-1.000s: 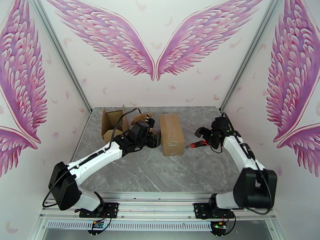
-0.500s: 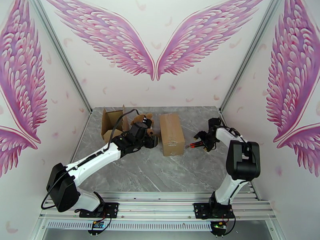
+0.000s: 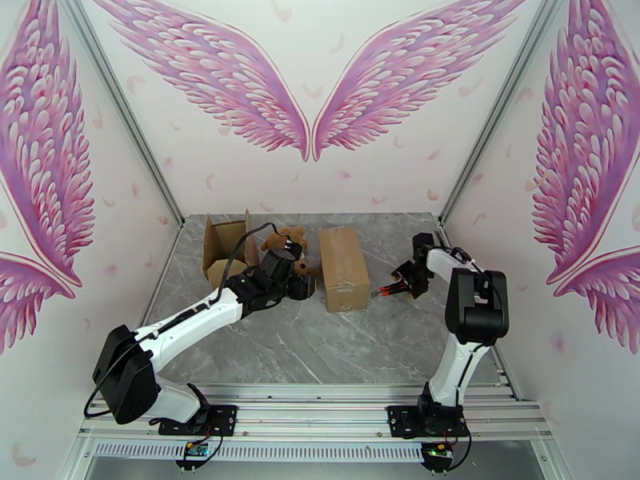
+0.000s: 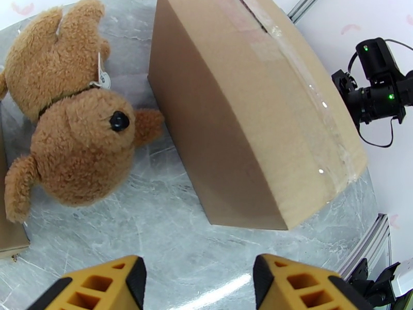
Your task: Unpack the express box
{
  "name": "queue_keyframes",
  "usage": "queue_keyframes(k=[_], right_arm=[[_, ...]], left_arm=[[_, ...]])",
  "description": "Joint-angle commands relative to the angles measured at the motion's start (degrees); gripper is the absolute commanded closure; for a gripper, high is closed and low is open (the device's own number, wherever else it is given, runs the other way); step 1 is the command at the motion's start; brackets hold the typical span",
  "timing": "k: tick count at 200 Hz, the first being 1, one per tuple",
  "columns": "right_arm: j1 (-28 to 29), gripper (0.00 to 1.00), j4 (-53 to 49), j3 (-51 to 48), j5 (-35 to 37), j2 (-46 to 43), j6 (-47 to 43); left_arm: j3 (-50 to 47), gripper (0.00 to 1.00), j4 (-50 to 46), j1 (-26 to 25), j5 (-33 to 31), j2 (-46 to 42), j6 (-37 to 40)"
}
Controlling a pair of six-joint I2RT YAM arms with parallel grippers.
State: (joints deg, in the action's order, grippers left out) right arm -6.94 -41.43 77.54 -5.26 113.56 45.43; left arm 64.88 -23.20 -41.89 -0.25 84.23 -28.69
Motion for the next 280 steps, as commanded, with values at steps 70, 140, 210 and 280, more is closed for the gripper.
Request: queue_keyframes(k=[70, 140, 210, 280], right_arm=[[2.06, 0.4, 0.83, 1.21, -1.31, 4.62, -0.78], [2.19, 0.56, 4.03, -2.69, -3.39, 0.61, 0.88], [2.25, 0.64, 6.33, -7.62, -4.49, -11.88, 0.54], [4.94, 0.66, -1.16, -8.06, 0.57, -32.54, -3.39]], left_arm=[[-2.63, 0.4, 1.05, 0.32, -0.28, -2.73, -1.08], [-3.94, 0.4, 1.18, 0.4, -0.45, -3.72, -1.56], [-4.24, 0.4, 0.92, -0.33, -0.96, -5.22, -0.63], [7.79, 0.42, -2.41, -6.58, -1.51, -1.08, 12.67]])
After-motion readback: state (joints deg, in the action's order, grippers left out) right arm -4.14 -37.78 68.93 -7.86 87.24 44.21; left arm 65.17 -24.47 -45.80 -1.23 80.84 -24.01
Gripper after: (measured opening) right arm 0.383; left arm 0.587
